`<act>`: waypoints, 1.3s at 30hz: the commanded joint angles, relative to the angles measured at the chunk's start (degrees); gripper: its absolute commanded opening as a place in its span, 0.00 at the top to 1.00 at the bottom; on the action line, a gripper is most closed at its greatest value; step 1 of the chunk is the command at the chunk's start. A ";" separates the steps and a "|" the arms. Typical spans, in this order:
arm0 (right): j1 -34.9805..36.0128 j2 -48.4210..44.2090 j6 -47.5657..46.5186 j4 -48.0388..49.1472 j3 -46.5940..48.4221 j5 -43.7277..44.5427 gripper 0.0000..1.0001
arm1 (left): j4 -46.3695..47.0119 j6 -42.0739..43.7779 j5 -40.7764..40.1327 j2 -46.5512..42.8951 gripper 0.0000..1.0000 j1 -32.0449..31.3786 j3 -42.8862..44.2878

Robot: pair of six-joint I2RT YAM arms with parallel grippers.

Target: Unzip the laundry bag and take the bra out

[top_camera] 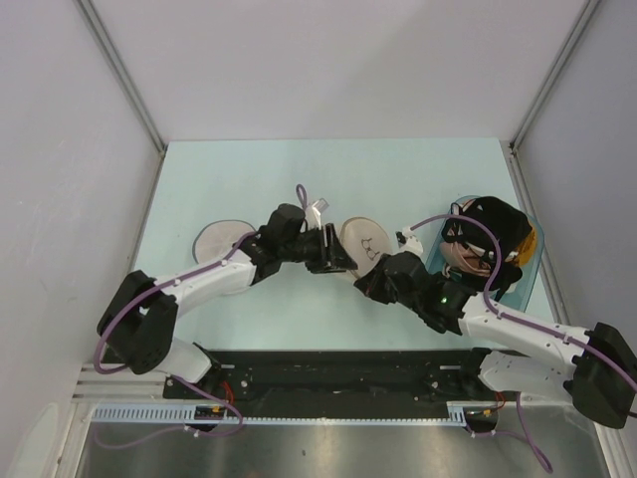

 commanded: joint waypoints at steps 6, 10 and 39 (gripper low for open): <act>0.31 -0.94 -0.62 -0.39 2.13 1.46 1.00 | 0.34 1.11 -2.72 0.18 0.28 -0.20 1.99; 0.31 -0.85 -0.71 0.31 2.13 1.03 1.00 | 1.22 0.33 -3.42 2.46 0.32 -0.20 2.08; 1.18 -6.05 -0.55 -3.03 -0.51 2.77 1.00 | -15.56 10.95 1.67 9.67 0.79 9.29 22.28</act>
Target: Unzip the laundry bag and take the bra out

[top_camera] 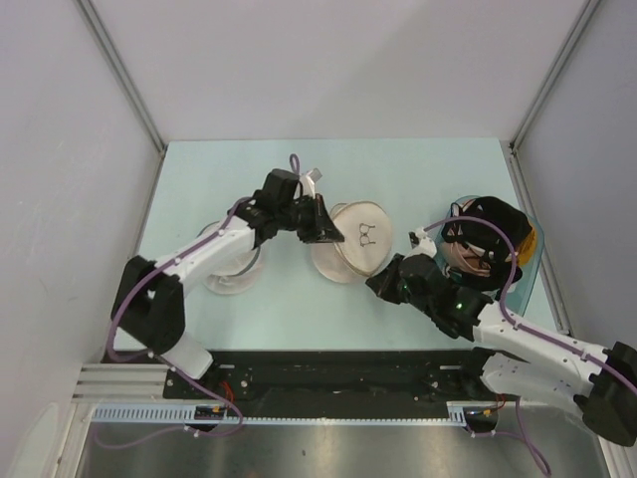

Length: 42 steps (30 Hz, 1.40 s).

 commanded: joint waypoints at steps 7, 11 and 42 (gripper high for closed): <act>8.68 5.85 8.25 4.77 3.35 8.58 1.00 | -7.05 8.29 -7.81 -4.53 0.07 1.58 7.35; 7.46 8.13 7.02 7.24 3.78 6.47 1.00 | -6.19 5.94 -9.42 -12.89 0.09 1.58 -0.88; 6.66 5.77 6.05 -3.73 5.02 9.79 1.00 | 4.80 -0.32 -5.46 -6.57 0.99 -4.93 -6.98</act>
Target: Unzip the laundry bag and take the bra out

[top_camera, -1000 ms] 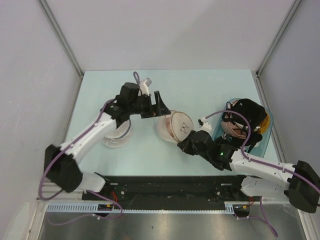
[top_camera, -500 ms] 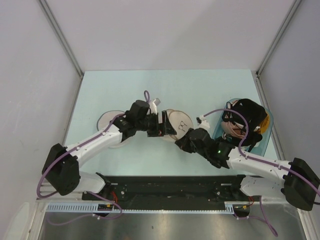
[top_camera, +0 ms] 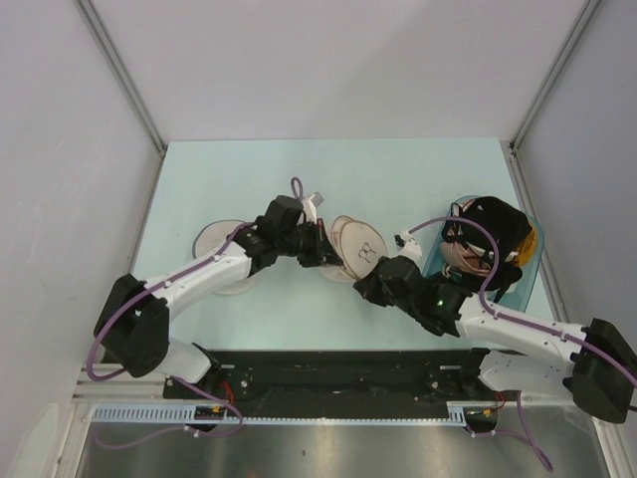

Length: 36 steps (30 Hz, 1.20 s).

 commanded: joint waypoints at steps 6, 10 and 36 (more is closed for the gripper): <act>-1.39 -9.18 -0.20 -13.98 -0.06 8.67 1.00 | 2.29 0.71 2.90 -0.34 1.00 3.41 3.84; -3.58 -11.47 -0.11 -15.48 -2.43 8.14 1.00 | 2.03 0.79 3.43 -1.31 1.00 4.73 3.67; -4.73 0.99 -7.75 -9.34 12.58 8.94 0.25 | 6.51 -1.76 6.07 -3.77 1.00 5.00 -7.84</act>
